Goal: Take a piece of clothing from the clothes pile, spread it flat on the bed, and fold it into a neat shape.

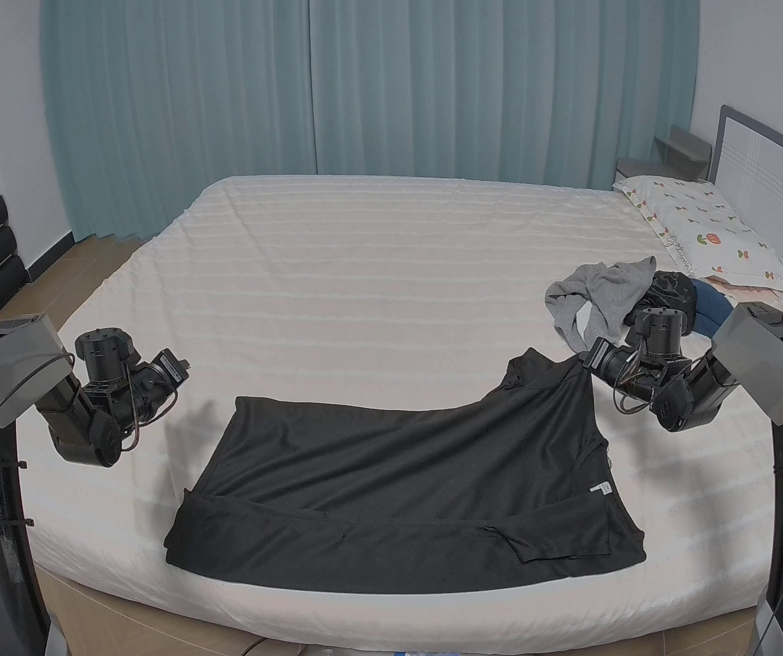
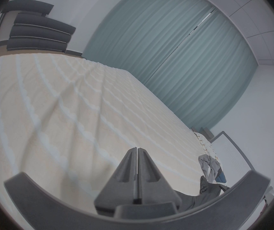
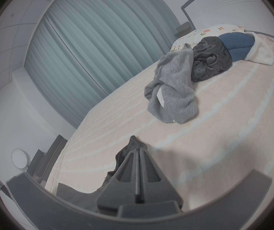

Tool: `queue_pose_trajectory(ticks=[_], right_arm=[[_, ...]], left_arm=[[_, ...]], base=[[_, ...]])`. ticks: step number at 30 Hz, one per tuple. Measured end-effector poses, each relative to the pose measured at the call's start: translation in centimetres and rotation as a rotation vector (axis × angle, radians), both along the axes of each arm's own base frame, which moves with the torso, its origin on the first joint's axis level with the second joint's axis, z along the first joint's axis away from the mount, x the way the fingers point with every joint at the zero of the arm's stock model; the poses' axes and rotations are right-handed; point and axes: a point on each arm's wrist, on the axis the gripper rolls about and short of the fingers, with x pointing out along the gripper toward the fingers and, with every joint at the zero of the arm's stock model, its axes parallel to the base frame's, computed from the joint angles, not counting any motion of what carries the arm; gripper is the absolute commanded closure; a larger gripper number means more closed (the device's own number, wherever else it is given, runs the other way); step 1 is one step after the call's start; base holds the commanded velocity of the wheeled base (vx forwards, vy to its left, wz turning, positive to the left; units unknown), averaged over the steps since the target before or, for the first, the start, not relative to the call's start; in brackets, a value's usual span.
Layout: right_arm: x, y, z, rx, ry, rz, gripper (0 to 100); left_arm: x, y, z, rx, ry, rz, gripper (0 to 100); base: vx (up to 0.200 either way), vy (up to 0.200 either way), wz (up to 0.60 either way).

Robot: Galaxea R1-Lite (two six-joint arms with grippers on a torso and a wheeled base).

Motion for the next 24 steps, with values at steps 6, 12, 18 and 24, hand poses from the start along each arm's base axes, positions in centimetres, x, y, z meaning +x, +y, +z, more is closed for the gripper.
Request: queue_pose_trajectory(ticks=[6, 12, 18, 24], right_arm=[[0.0, 0.3, -0.8, -0.001, 0.018, 0.006, 100], [0.0, 0.4, -1.1, -0.002, 0.024, 0.008, 100], [0.1, 0.3, -1.3, -0.002, 0.027, 0.008, 100], [0.2, 0.4, -1.6, -0.002, 0.028, 0.011, 100]], left_arm=[[1.6, -1.0, -0.9, -0.015, 0.058, -0.049, 0], [3.3, -2.4, -1.3, -0.049, 0.158, -0.136, 0], [5.0, -3.8, -0.9, -0.139, 0.199, -0.229, 0], [5.6, -4.8, -2.1, -0.134, 0.210, -0.251, 0]], base=[[0.000, 0.000, 0.00], [0.000, 0.000, 0.00], [0.000, 0.000, 0.00], [0.000, 0.000, 0.00]])
